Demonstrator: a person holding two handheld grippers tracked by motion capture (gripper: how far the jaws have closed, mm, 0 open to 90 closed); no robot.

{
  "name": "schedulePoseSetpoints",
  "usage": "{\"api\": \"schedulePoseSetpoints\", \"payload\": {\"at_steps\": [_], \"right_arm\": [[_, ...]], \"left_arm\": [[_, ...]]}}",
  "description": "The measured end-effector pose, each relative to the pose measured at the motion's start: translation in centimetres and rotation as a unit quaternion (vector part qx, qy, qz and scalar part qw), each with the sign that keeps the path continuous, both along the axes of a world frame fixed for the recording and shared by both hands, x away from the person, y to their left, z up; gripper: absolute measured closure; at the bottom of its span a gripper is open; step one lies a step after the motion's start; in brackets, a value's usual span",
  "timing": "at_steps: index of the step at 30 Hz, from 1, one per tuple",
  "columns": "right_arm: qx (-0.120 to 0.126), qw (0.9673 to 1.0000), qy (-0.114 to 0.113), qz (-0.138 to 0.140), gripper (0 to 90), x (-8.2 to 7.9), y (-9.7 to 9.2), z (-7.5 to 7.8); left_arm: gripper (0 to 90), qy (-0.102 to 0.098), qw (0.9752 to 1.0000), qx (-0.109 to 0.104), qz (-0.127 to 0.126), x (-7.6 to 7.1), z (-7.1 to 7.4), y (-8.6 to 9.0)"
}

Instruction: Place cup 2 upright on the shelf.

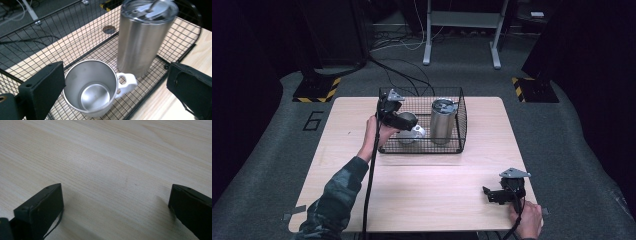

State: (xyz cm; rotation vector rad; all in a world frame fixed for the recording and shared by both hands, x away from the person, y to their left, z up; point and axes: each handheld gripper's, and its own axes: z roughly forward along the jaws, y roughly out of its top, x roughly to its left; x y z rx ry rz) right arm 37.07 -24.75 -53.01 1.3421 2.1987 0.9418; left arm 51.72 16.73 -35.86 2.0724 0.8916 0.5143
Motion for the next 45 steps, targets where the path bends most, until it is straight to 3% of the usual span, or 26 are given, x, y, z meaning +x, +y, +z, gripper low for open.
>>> {"api": "schedulePoseSetpoints", "payload": {"at_steps": [4,10,24,32,36,43,45], "right_arm": [[0.0,1.0,0.0,0.0,0.0,0.0,0.0,0.0],[0.0,1.0,0.0,0.0,0.0,0.0,0.0,0.0],[0.0,1.0,0.0,0.0,0.0,0.0,0.0,0.0],[0.0,1.0,0.0,0.0,0.0,0.0,0.0,0.0],[0.0,1.0,0.0,0.0,0.0,0.0,0.0,0.0],[-0.006,1.0,-0.003,-0.002,0.0,0.0,0.0,0.0],[-0.006,1.0,-0.004,-0.003,0.0,0.0,0.0,0.0]], "left_arm": [[2.5,-0.011,0.9999,-0.003,-0.005,-1.6,0.2,0.7],[1.2,-0.006,0.9999,0.004,-0.007,-3.2,0.2,2.0],[0.1,-0.03,0.9994,-0.007,0.014,-8.2,-0.8,6.7],[0.0,-0.017,0.9994,0.0,0.029,-11.4,-4.0,10.2],[0.0,-0.001,0.9985,-0.004,0.055,-12.5,-6.3,12.1],[0.0,0.029,0.9951,-0.013,0.094,-14.3,-10.3,14.4],[0.0,0.035,0.9938,-0.003,0.105,-14.8,-11.5,14.8]]}}
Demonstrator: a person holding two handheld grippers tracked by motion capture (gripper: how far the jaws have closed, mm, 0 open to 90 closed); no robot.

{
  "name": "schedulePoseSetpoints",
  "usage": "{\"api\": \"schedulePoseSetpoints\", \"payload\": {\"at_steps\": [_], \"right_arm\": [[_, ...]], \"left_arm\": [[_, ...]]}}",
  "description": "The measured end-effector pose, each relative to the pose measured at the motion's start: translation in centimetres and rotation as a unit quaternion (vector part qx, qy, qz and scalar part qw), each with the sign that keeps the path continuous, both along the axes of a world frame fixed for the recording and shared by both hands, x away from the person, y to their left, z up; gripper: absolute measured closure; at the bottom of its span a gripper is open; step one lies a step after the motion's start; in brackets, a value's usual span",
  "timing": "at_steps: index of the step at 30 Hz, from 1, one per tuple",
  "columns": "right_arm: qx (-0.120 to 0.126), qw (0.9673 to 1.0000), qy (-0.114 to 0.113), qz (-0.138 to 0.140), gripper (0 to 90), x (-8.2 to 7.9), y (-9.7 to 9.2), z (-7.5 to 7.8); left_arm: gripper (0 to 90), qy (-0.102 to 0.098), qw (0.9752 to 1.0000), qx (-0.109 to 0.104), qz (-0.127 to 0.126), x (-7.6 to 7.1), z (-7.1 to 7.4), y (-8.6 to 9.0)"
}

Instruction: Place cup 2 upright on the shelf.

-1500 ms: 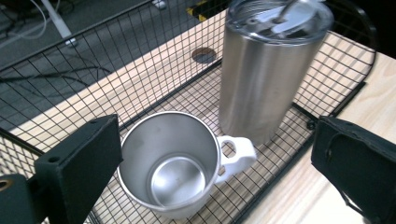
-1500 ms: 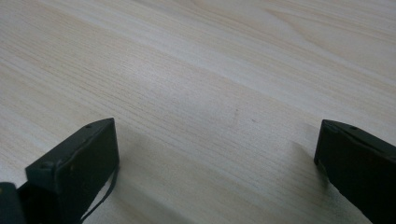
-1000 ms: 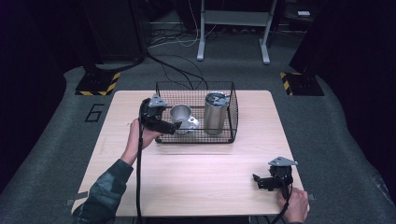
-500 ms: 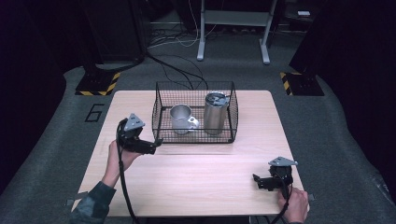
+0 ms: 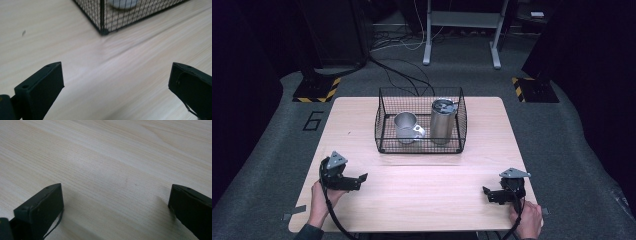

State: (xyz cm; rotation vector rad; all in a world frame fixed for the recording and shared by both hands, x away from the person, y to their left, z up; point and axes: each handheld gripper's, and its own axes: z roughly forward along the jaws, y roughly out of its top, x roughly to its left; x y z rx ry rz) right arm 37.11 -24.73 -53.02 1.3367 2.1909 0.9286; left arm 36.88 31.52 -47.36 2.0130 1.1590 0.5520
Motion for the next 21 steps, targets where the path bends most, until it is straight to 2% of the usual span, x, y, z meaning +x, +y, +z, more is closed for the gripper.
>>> {"api": "schedulePoseSetpoints", "payload": {"at_steps": [4,5,7,8,12,17,19,21], "right_arm": [[0.002,1.0,0.003,0.004,0.0,0.0,0.0,0.0],[0.006,1.0,0.004,0.003,0.0,0.0,0.0,0.0],[0.006,1.0,0.004,0.003,0.0,0.0,0.0,0.0],[0.006,1.0,0.003,0.003,0.0,0.0,0.0,0.0],[0.006,1.0,0.004,0.003,0.0,0.0,0.0,0.0],[0.001,1.0,0.003,0.003,0.0,0.0,0.0,0.0],[0.006,1.0,0.004,0.002,0.0,0.0,0.0,0.0],[0.006,1.0,0.003,0.003,0.0,0.0,0.0,0.0]], "left_arm": [[0.0,0.018,0.9996,0.005,0.021,-0.3,-2.3,0.7],[0.0,0.026,0.9994,0.0,0.024,-0.3,-2.8,0.8],[0.0,0.029,0.9992,0.003,0.028,-0.4,-3.6,0.9],[0.0,0.032,0.9992,0.002,0.024,-0.4,-3.7,1.0],[0.0,0.032,0.999,-0.003,0.032,-0.3,-4.7,1.1],[0.0,0.043,0.9983,-0.008,0.038,0.0,-5.6,1.7],[0.0,0.038,0.998,0.012,0.05,-0.2,-5.7,1.7],[0.0,0.03,0.9978,0.016,0.057,-0.1,-5.9,1.5]]}}
